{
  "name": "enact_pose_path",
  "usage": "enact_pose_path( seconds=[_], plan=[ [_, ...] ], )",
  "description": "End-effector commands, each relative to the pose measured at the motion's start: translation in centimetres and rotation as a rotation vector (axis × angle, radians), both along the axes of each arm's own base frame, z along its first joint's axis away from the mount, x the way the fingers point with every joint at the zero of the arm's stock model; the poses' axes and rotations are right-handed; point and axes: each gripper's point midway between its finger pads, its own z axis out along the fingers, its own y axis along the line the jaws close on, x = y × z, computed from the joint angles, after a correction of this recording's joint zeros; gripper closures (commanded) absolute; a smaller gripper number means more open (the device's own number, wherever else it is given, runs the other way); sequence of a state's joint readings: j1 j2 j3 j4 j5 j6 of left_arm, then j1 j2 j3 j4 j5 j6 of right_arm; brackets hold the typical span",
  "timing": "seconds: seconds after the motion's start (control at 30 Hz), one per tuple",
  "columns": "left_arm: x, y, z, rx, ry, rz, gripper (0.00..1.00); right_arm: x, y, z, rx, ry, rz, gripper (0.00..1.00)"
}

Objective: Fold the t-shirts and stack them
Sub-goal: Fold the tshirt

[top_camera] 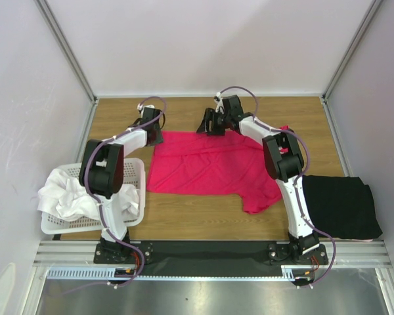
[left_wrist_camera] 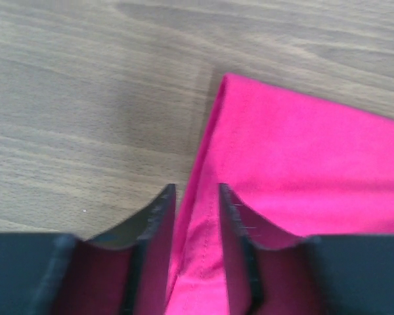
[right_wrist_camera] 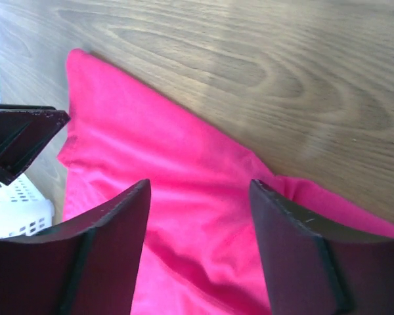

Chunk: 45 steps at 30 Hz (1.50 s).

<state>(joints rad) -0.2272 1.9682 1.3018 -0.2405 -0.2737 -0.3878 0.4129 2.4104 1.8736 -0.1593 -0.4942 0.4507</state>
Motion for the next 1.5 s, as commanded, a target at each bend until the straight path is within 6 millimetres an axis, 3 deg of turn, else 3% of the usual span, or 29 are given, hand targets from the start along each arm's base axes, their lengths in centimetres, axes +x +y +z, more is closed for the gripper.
enact_pose_path(
  seconds=[0.0,0.07,0.2,0.23,0.3,0.37,0.4,0.5,0.6,0.63,0.77,0.8,1.0,1.17,1.47],
  plan=[
    [2.6,-1.7,7.2,-0.041,-0.179,-0.061,0.6,0.8,-0.2,7.7,0.01,-0.119,0.016,0.31],
    [2.8,-3.0,9.1,-0.028,-0.218,-0.104,0.55,1.2,-1.3,10.0,-0.023,-0.155,-0.01,0.28],
    [3.9,-6.0,13.4,0.032,-0.313,-0.177,0.25,2.3,-5.2,13.3,-0.061,-0.176,-0.133,0.19],
    [3.8,-7.4,14.1,0.036,-0.327,-0.205,0.22,2.2,-6.3,14.4,-0.061,-0.172,-0.159,0.16],
    [4.4,-9.1,15.5,0.01,-0.356,-0.233,0.17,2.6,-9.3,14.7,-0.094,-0.159,-0.226,0.15],
    [4.8,-10.9,15.7,-0.046,-0.372,-0.263,0.16,2.6,-11.7,15.8,-0.133,-0.174,-0.29,0.15],
    [5.4,-12.4,16.0,-0.115,-0.393,-0.286,0.17,2.8,-14.1,14.6,-0.2,-0.155,-0.36,0.15],
    [6.9,-15.9,15.5,-0.229,-0.414,-0.322,0.17,2.6,-18.6,12.7,-0.33,-0.118,-0.473,0.15],
    [7.4,-20.3,16.4,-0.361,-0.454,-0.384,0.18,2.4,-21.4,10.5,-0.426,-0.068,-0.553,0.18],
    [7.3,-21.9,15.4,-0.395,-0.437,-0.406,0.18,2.1,-22.1,9.4,-0.445,-0.042,-0.568,0.19],
    [6.8,-26.4,14.2,-0.544,-0.415,-0.464,0.21,1.8,-22.6,6.2,-0.473,0.015,-0.581,0.25],
    [6.3,-27.5,14.1,-0.572,-0.408,-0.477,0.26,1.8,-22.5,5.7,-0.474,0.027,-0.578,0.26],
    [4.6,-31.0,10.5,-0.661,-0.335,-0.475,0.3,1.4,-22.2,2.9,-0.531,0.068,-0.56,0.35],
    [4.1,-31.3,8.2,-0.723,-0.309,-0.42,0.34,1.0,-21.8,1.2,-0.56,0.092,-0.535,0.38],
    [3.8,-31.5,5.1,-0.762,-0.249,-0.359,0.37,1.0,-21.8,-0.2,-0.609,0.098,-0.529,0.43]
  ],
)
